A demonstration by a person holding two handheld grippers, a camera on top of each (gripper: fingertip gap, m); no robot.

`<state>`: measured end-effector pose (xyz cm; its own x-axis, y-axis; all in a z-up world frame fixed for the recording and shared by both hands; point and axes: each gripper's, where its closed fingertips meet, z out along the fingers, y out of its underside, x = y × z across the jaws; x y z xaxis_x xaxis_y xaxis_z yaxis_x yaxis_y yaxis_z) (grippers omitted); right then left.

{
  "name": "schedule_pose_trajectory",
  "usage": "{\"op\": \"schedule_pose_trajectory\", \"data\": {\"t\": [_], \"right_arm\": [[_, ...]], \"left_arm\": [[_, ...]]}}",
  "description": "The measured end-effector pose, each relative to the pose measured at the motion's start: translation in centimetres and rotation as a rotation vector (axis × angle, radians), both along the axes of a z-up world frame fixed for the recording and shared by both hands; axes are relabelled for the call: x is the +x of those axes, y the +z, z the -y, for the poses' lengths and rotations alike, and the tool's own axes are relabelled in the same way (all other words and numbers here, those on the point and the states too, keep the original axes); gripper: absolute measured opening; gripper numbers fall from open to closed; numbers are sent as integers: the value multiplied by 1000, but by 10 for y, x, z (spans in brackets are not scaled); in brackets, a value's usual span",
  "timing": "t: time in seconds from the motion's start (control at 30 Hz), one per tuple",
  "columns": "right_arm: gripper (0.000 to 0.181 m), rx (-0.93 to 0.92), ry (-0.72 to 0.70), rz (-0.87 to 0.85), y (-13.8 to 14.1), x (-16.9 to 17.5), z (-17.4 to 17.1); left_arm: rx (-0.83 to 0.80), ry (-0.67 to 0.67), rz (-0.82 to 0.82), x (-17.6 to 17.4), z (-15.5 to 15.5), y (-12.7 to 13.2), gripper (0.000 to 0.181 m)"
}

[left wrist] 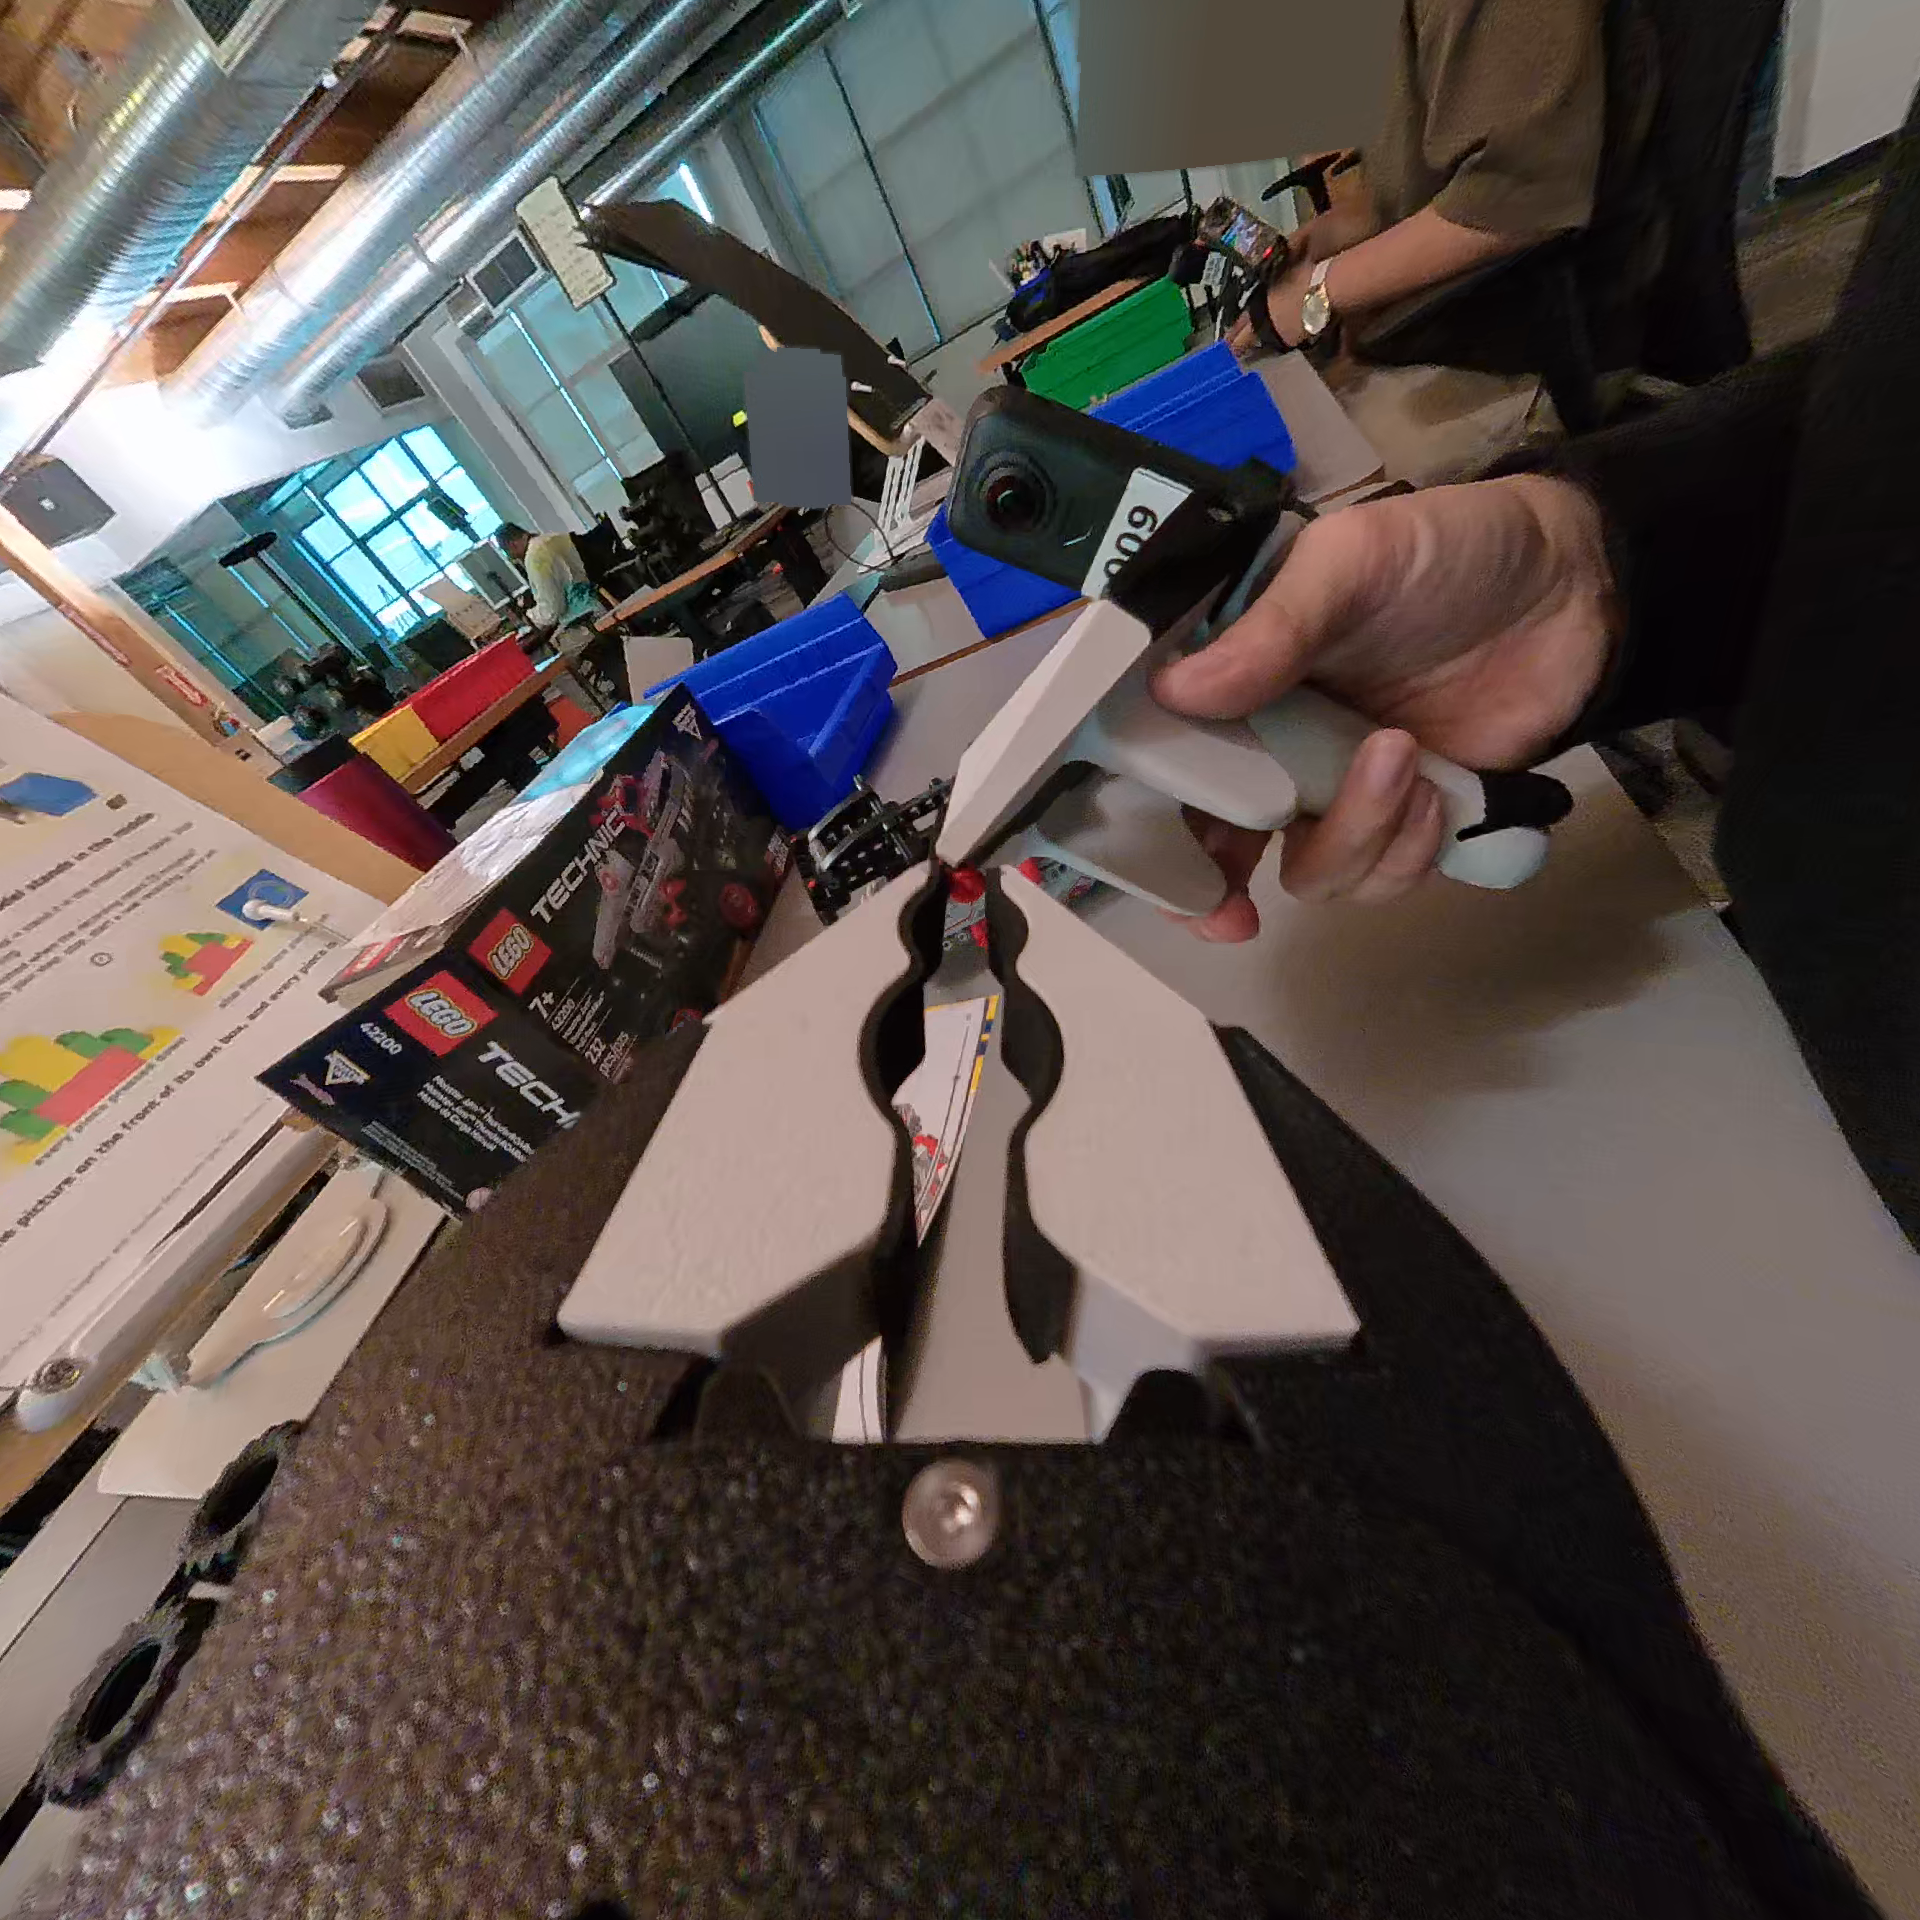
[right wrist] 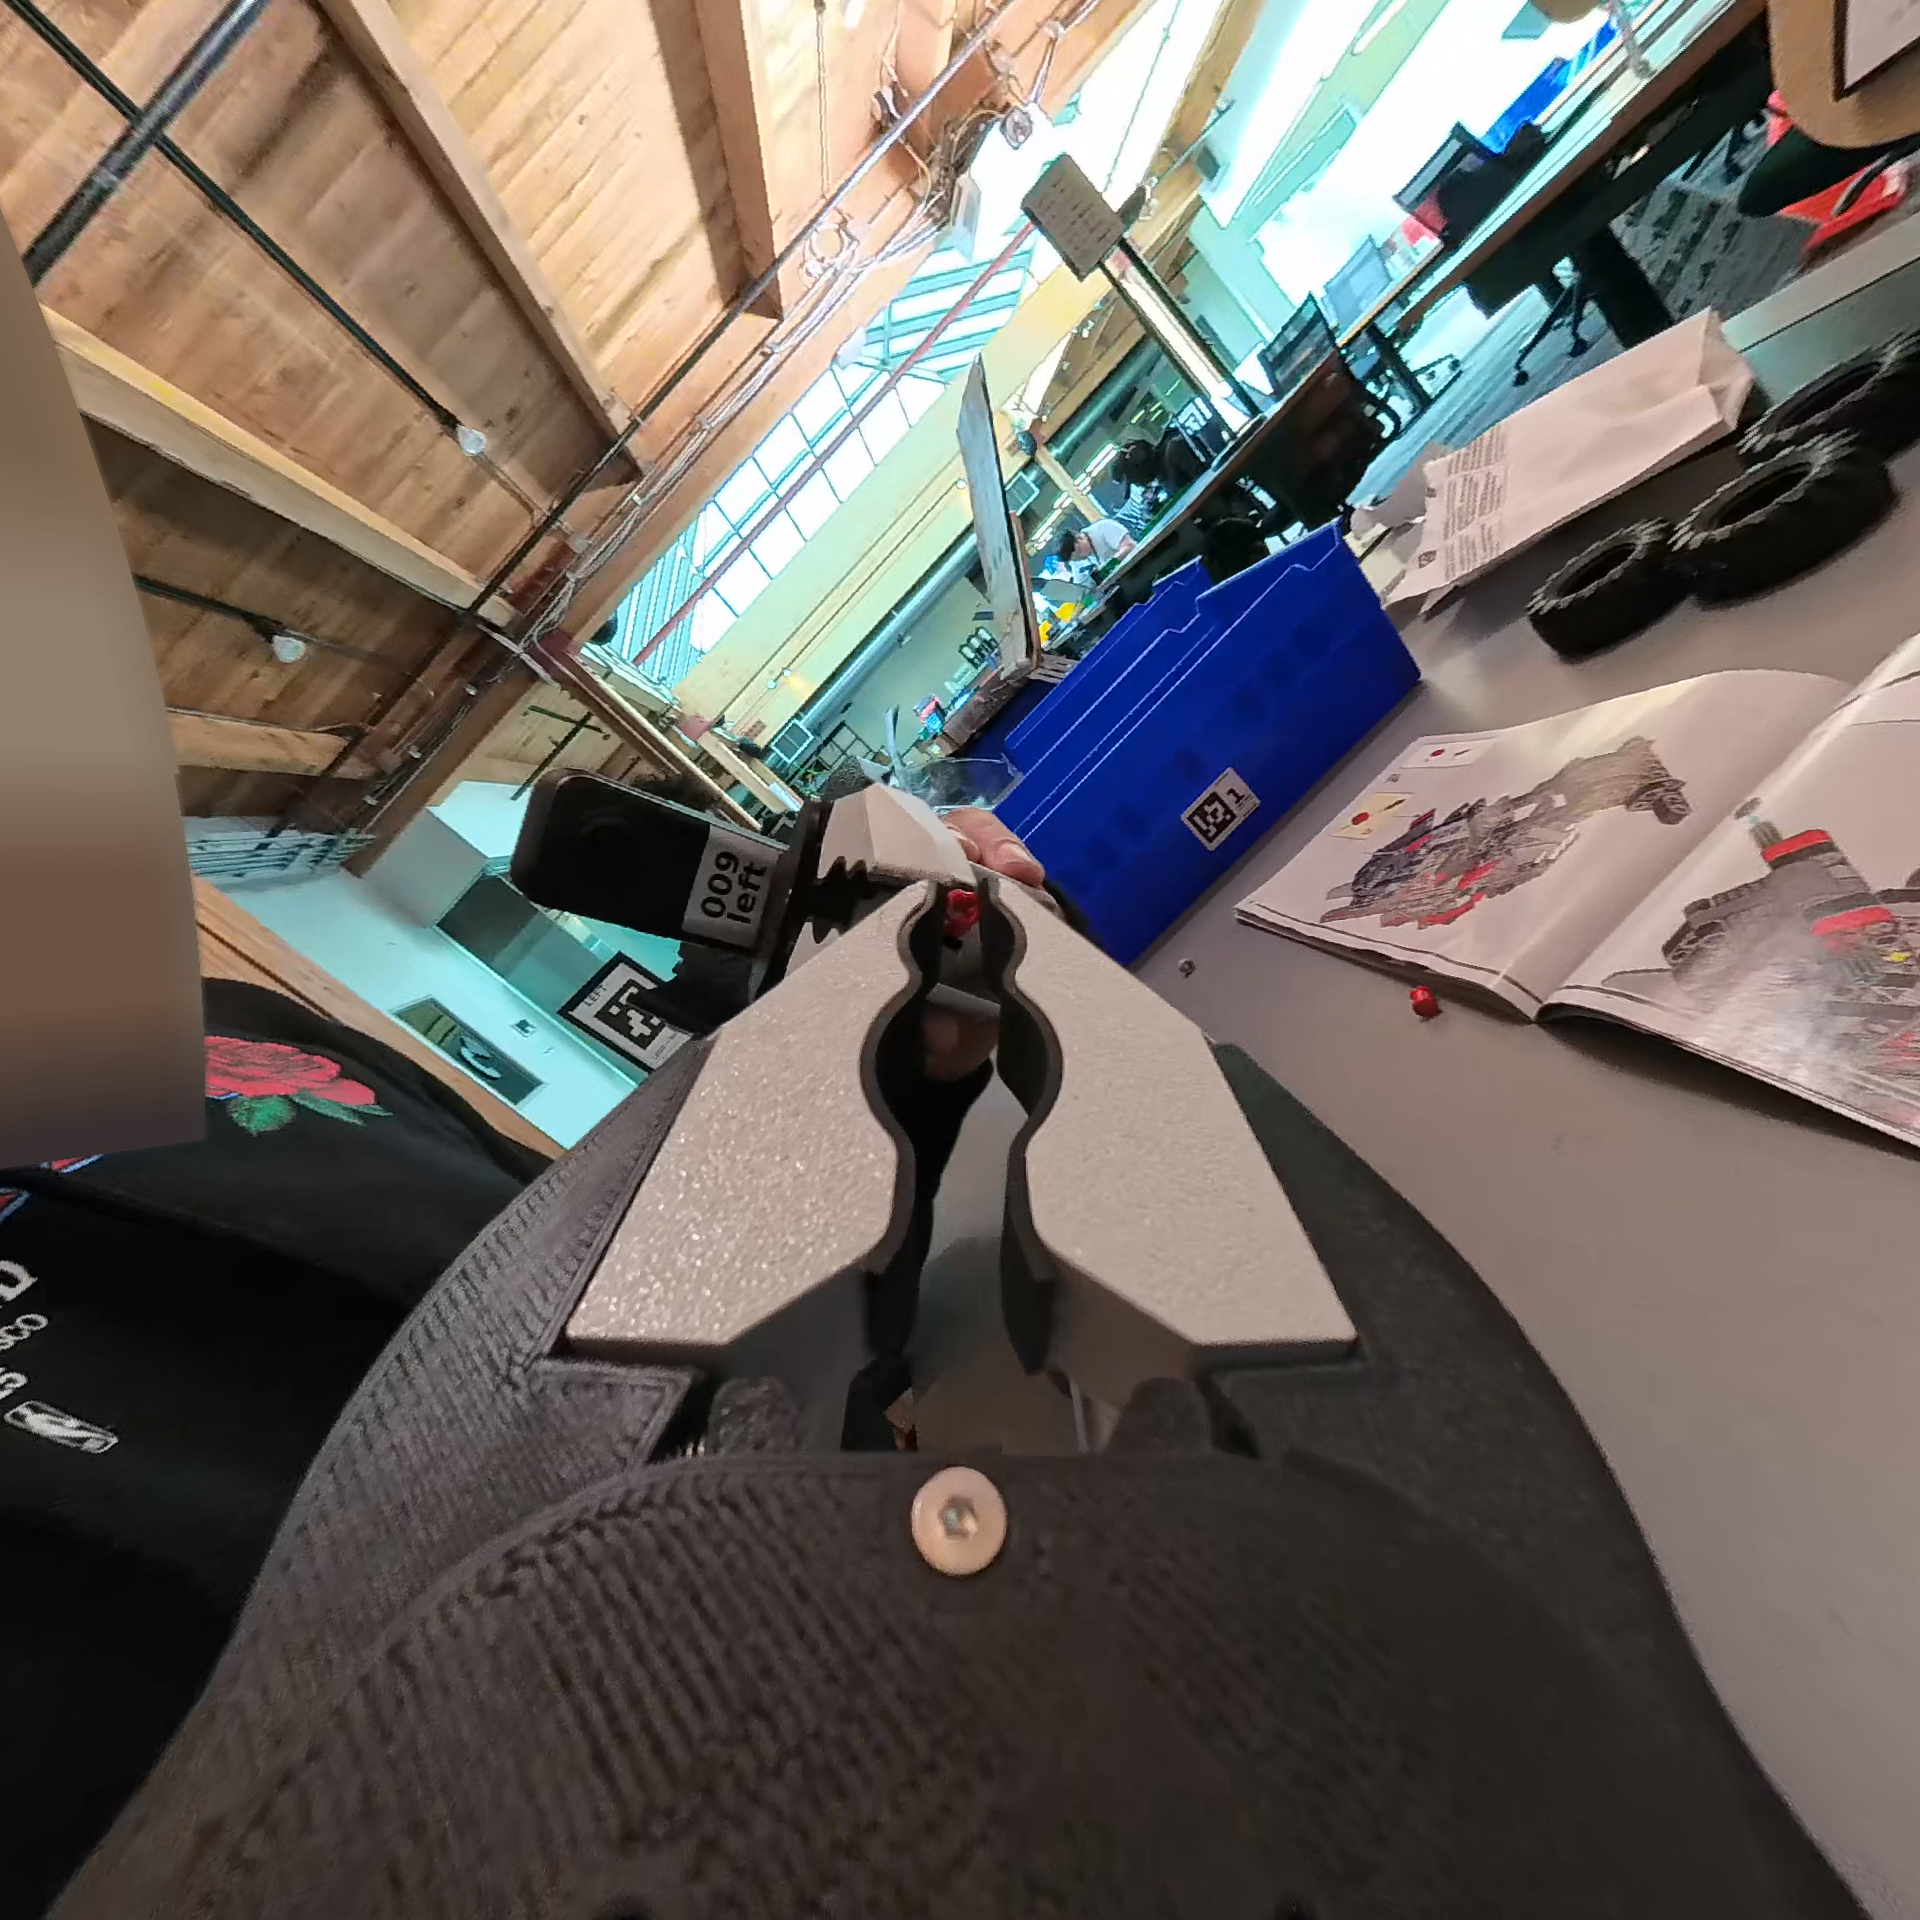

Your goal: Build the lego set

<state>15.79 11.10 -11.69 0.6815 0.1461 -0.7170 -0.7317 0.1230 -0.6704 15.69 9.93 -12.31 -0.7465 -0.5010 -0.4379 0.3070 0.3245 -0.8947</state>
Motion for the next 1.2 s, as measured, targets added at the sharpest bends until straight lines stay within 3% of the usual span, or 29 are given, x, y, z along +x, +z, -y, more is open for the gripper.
{"op": "schedule_pose_trajectory", "data": {"t": [0.27, 0.43, 0.5, 0.6, 0.73, 0.83, 0.93, 1.03, 1.2], "right_arm": [[5, 7, -35, -46, -3, 7, 3], [5, 16, -9, -23, 1, 4, 9], [19, -70, -6, 45, 0, 3, 15], [22, -227, -19, 289, 13, 11, 50], [25, -549, -278, 749, 19, 99, 133], [20, -722, -238, 1004, 4, 156, 170], [26, -932, -37, 1329, -33, 184, 180], [30, -989, 91, 1448, -62, 199, 172], [28, -995, 21, 1776, -67, 216, 159]], "left_arm": [[0, 71, 18, 7, 3, -2, 4], [-80, 28, -33, 4, 9, 3, 4], [-108, 21, -42, 5, 9, 6, 4], [-101, 56, -91, 13, 5, -2, 4], [-142, 59, -214, 28, 16, -19, 4], [-167, 60, -293, 43, 31, -30, 4], [-151, 61, -340, 57, 46, -39, 4], [-160, 46, -364, 66, 60, -41, 4], [-150, 47, -374, 75, 71, -43, 4]]}}
